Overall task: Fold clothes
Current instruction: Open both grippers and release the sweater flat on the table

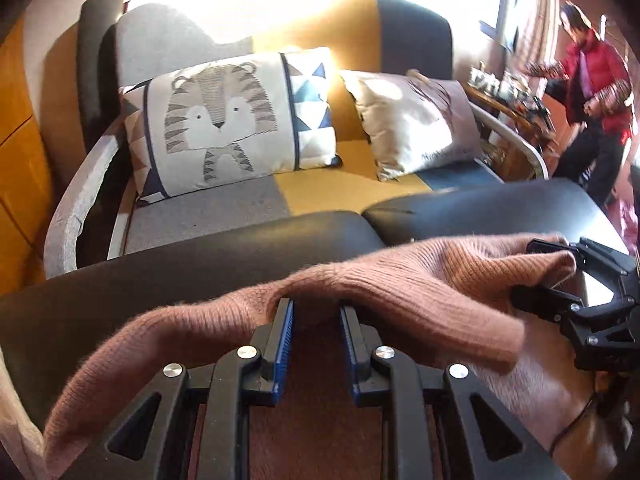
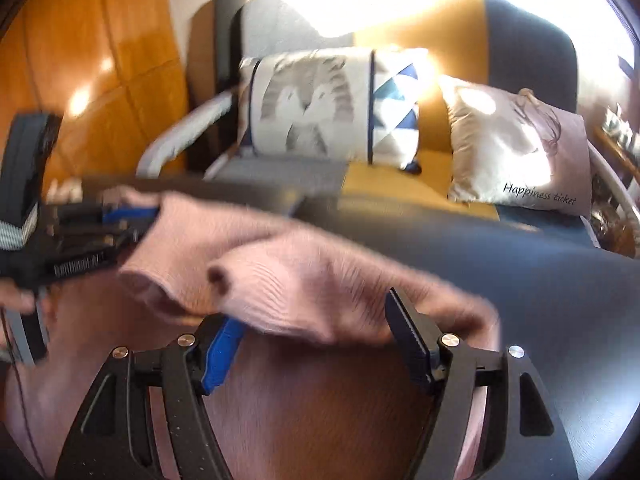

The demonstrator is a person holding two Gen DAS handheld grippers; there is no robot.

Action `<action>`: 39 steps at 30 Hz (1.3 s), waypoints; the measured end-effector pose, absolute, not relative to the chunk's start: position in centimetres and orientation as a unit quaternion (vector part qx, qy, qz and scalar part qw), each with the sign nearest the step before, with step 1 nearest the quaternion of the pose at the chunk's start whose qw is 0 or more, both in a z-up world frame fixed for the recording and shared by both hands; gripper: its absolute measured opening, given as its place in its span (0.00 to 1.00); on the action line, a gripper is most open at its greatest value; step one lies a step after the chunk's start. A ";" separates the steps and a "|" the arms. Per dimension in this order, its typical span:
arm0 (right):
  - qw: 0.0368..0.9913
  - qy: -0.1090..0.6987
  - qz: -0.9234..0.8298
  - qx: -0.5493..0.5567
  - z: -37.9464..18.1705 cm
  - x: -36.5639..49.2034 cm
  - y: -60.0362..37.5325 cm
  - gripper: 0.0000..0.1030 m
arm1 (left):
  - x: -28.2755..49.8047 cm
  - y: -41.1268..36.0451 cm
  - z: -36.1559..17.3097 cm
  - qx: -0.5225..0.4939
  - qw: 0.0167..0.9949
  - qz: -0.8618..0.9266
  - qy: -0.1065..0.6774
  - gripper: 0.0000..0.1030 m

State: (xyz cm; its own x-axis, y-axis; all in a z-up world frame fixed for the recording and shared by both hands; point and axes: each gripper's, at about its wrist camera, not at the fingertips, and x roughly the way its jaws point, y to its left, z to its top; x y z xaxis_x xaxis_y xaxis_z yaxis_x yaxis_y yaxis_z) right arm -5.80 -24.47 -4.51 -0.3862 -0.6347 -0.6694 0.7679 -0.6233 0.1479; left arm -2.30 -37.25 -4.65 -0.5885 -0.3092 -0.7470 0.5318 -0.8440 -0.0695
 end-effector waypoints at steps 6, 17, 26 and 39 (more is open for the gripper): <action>0.375 0.065 -0.858 0.345 -4.1 -7.0 -24.3 0.71 | -1.8 -39.4 -4.7 0.380 0.270 -0.872 0.152 0.21; 0.427 0.146 -0.855 0.255 -2.9 1.5 -23.6 0.71 | -0.7 -37.0 -6.4 0.405 0.253 -0.870 0.122 0.21; 0.438 0.115 -0.800 0.395 -6.8 -5.4 -27.9 0.71 | 0.2 -38.0 -7.0 0.409 0.265 -0.863 0.131 0.22; 0.391 0.124 -0.849 0.332 -3.2 -5.4 -23.4 0.71 | 1.4 -38.9 -7.1 0.412 0.288 -0.855 0.128 0.25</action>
